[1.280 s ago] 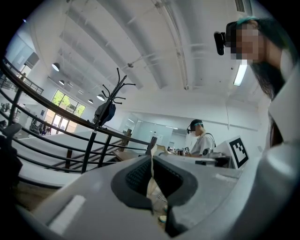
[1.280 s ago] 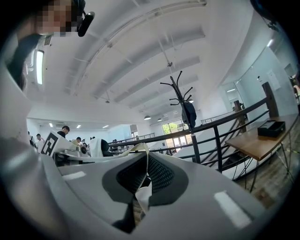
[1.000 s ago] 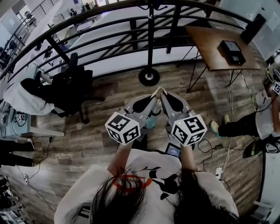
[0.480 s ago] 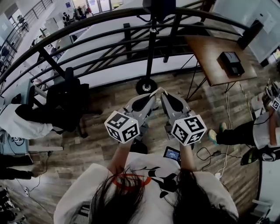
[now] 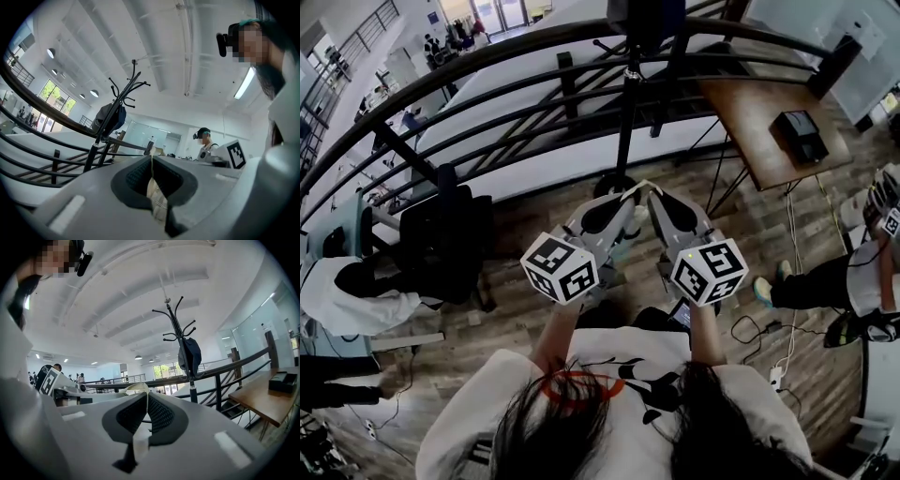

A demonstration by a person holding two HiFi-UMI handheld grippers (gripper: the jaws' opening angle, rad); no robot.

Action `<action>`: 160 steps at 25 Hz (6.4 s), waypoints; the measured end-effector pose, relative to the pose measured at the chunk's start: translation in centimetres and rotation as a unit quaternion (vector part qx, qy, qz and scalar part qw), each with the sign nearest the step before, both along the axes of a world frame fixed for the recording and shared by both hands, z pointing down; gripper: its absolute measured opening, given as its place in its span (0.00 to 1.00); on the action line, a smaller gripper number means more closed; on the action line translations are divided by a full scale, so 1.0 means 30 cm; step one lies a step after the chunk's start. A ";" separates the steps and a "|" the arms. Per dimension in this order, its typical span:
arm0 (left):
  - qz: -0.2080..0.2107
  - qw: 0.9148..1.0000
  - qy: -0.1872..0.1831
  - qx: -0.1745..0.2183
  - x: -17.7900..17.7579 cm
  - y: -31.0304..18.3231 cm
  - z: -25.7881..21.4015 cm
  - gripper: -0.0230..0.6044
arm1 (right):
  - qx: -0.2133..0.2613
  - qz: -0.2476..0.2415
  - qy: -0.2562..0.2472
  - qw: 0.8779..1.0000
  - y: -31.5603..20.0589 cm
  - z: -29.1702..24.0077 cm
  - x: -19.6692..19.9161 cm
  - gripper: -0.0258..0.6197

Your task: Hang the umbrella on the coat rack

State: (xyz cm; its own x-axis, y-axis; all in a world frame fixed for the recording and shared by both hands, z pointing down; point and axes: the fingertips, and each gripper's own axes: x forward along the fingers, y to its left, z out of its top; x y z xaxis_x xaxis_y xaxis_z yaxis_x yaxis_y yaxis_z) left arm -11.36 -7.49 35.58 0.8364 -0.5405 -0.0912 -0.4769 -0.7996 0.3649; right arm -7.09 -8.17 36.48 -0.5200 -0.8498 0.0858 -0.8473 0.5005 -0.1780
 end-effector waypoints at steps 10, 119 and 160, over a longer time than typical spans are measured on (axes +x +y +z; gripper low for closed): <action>0.016 1.000 -0.005 -0.002 0.093 -0.127 -0.011 0.04 | 0.001 0.001 -0.012 1.000 -0.170 -0.005 0.099 0.08; -0.018 0.989 -0.088 -0.117 0.284 -1.263 0.317 0.04 | -0.108 -0.117 0.017 0.987 -1.267 0.311 0.222 0.09; -0.026 0.993 -0.101 -0.047 0.273 -1.274 0.330 0.10 | -0.081 -0.080 0.033 0.993 -1.248 0.331 0.298 0.10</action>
State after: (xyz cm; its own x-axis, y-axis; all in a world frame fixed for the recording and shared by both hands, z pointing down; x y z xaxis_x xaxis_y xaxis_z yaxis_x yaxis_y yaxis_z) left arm -3.17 -45.73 45.47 0.8028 -0.5822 0.1287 -0.5885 -0.7387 0.3288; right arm 1.86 -45.60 46.42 -0.6355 -0.7298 0.2521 -0.7721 0.5984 -0.2139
